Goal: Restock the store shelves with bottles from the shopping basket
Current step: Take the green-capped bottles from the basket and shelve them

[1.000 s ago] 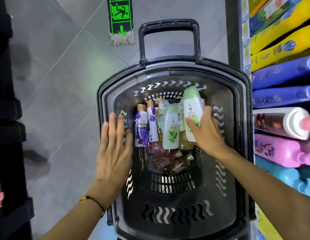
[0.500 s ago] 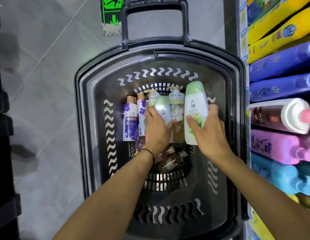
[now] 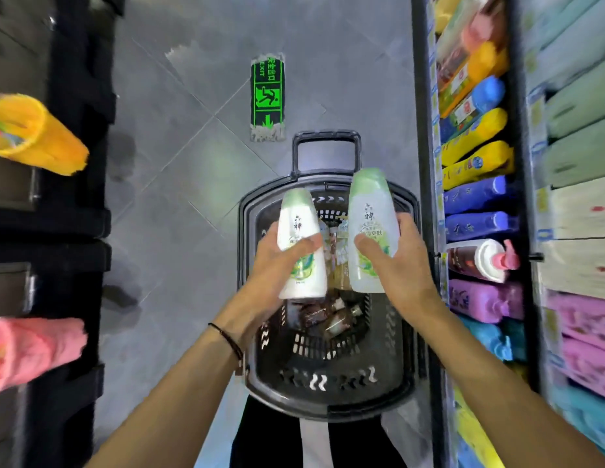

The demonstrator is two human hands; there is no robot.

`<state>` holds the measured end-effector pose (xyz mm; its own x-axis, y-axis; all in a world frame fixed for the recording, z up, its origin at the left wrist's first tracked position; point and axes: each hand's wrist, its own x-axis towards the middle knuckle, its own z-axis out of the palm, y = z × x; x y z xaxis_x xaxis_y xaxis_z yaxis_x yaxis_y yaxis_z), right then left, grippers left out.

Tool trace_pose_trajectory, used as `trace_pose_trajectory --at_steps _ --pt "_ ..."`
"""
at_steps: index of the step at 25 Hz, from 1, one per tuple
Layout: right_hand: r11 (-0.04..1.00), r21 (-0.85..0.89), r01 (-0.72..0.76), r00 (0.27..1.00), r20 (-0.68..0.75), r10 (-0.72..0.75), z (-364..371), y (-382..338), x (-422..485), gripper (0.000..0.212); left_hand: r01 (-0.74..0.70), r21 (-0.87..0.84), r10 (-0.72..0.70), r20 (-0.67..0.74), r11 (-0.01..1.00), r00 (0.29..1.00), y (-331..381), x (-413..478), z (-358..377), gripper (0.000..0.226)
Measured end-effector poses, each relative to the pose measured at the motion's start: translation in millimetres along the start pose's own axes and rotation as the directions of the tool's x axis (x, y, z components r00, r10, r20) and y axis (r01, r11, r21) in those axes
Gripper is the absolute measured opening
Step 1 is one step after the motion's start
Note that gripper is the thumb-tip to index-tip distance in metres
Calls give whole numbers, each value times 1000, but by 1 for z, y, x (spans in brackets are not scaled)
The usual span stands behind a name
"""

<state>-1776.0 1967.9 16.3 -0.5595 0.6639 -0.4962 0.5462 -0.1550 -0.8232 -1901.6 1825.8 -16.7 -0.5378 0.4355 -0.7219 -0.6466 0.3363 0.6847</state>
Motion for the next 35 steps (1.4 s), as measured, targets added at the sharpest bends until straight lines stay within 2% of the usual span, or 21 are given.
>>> trace_pose_trajectory --at_steps 5,10,13,15,18,23,26,30,33,35 --pt "970 213 113 993 1 -116 -33 -120 -65 14 -188 -36 189 1 981 982 118 -108 11 28" --pt "926 342 161 986 -12 -167 -70 -226 -136 25 -323 -92 327 40 942 944 205 -206 27 33" --pt "910 332 248 969 -84 -234 -94 -278 -191 29 -323 -180 348 130 929 928 240 -267 39 31" --pt "901 307 307 950 -161 -268 -108 -303 -229 29 -344 -177 375 189 922 908 259 -302 48 29" --pt "832 378 407 902 -309 -301 -122 -335 -287 21 -410 -178 446 283 894 849 289 -353 57 29" --pt "743 299 599 735 -573 -362 -156 -380 -401 29 -539 -173 553 453 824 700 335 -453 81 29" --pt "690 250 679 614 -708 -348 -184 -397 -475 26 -590 -197 581 571 783 580 352 -516 110 29" --pt "646 66 760 382 -851 -362 -231 -405 -587 26 -618 -230 543 747 752 383 361 -615 169 59" --pt "609 10 793 267 -905 -332 -261 -401 -668 26 -608 -285 498 841 741 213 348 -687 212 53" --pt "610 -78 789 155 -935 -320 -281 -390 -726 29 -597 -315 462 880 738 107 328 -738 241 47"
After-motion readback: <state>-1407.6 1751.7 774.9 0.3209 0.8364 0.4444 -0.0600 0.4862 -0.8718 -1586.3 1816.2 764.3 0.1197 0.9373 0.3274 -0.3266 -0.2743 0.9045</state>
